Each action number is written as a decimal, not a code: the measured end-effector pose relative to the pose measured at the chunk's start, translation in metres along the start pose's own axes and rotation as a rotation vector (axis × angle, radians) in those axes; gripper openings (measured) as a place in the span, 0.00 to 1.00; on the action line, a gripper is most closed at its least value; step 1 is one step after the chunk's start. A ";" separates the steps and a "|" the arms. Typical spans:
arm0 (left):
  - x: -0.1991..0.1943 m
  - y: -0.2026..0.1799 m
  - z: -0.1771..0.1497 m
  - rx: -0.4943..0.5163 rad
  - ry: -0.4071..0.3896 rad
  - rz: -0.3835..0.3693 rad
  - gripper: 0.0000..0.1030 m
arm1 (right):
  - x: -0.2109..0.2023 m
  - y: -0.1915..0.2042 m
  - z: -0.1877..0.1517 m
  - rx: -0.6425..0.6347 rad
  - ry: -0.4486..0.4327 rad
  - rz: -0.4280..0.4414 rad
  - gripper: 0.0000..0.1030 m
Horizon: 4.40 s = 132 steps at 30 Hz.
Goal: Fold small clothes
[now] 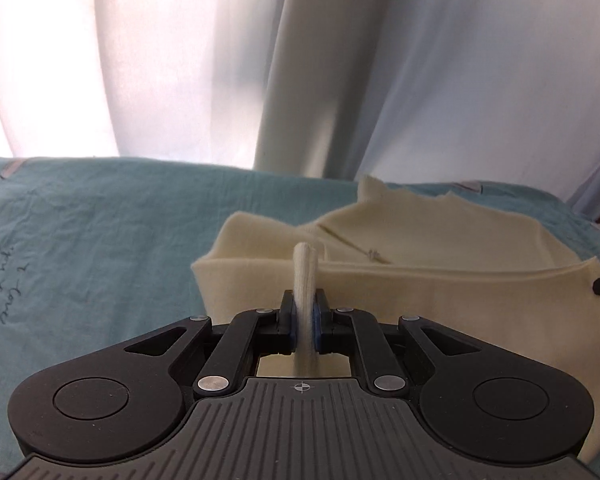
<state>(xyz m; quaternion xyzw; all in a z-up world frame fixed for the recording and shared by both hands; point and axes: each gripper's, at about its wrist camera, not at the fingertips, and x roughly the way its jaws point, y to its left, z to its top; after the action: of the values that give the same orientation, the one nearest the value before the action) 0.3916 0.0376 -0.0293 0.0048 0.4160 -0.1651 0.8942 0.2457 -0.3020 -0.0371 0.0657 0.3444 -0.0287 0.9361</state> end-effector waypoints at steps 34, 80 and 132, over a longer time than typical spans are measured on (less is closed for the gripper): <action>0.109 -0.016 0.056 0.012 -0.105 0.278 0.21 | 0.113 0.026 0.050 -0.090 -0.069 -0.322 0.06; -0.014 0.053 -0.059 -0.295 -0.077 0.083 0.85 | -0.028 0.033 -0.056 -0.138 0.007 -0.261 0.33; 0.020 0.085 -0.047 -0.509 0.088 -0.344 0.34 | -0.009 0.152 -0.065 -0.135 -0.043 0.083 0.16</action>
<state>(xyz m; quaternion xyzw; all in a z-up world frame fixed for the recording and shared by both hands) 0.3943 0.1187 -0.0859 -0.2824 0.4771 -0.2041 0.8068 0.2126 -0.1421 -0.0646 0.0161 0.3222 0.0320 0.9460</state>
